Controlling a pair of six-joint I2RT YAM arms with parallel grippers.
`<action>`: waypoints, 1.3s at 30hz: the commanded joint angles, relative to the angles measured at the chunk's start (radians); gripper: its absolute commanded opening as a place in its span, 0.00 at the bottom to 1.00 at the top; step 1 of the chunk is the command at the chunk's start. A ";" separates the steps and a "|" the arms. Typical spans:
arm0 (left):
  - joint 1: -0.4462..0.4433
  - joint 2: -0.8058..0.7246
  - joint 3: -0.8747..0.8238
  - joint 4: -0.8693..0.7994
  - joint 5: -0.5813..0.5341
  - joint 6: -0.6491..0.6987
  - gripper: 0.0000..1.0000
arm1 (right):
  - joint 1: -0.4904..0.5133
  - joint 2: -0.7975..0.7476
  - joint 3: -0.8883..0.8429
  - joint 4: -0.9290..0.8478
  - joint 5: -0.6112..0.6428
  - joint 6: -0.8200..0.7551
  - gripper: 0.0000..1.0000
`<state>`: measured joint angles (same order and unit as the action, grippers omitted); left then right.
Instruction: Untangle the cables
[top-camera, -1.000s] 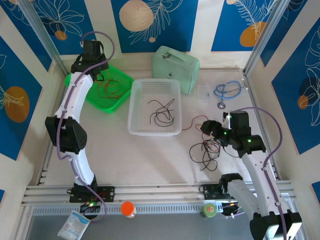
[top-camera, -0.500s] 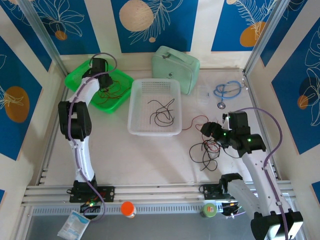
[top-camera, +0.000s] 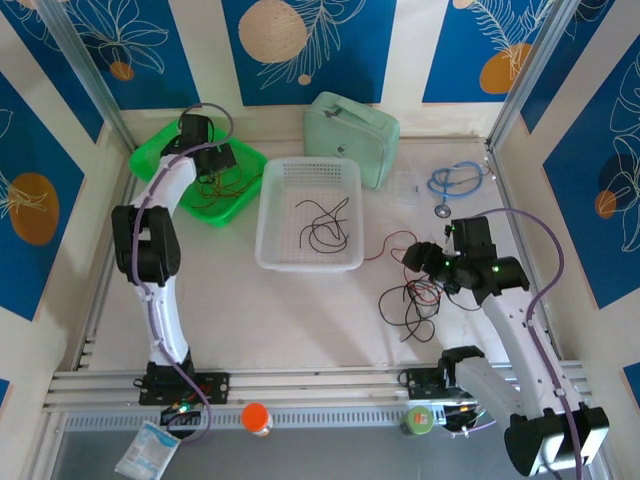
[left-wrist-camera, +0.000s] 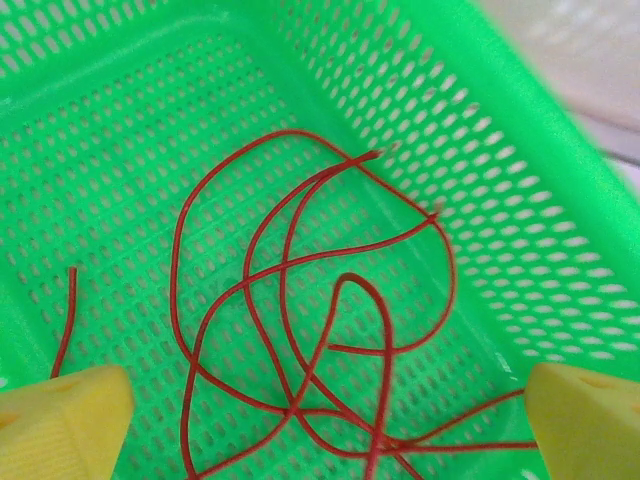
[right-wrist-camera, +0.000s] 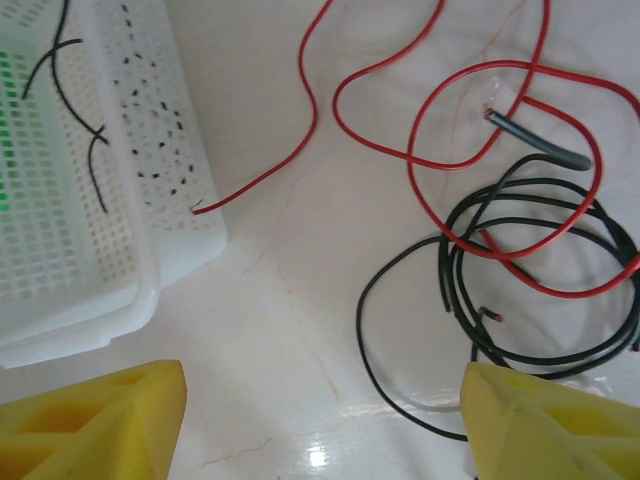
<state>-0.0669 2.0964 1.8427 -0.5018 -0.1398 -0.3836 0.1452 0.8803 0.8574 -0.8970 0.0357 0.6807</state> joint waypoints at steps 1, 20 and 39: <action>-0.015 -0.135 0.004 0.000 0.061 0.045 1.00 | 0.018 0.038 0.041 -0.043 0.055 0.008 0.71; -0.197 -0.563 -0.111 -0.197 0.052 0.119 1.00 | 0.061 0.692 0.292 0.191 0.149 0.038 0.61; -0.321 -0.767 -0.266 -0.242 0.051 0.101 1.00 | 0.102 1.115 0.534 0.182 0.193 0.132 0.51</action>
<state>-0.3782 1.3548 1.5887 -0.7261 -0.0933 -0.2802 0.2401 1.9614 1.3682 -0.6949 0.2085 0.7788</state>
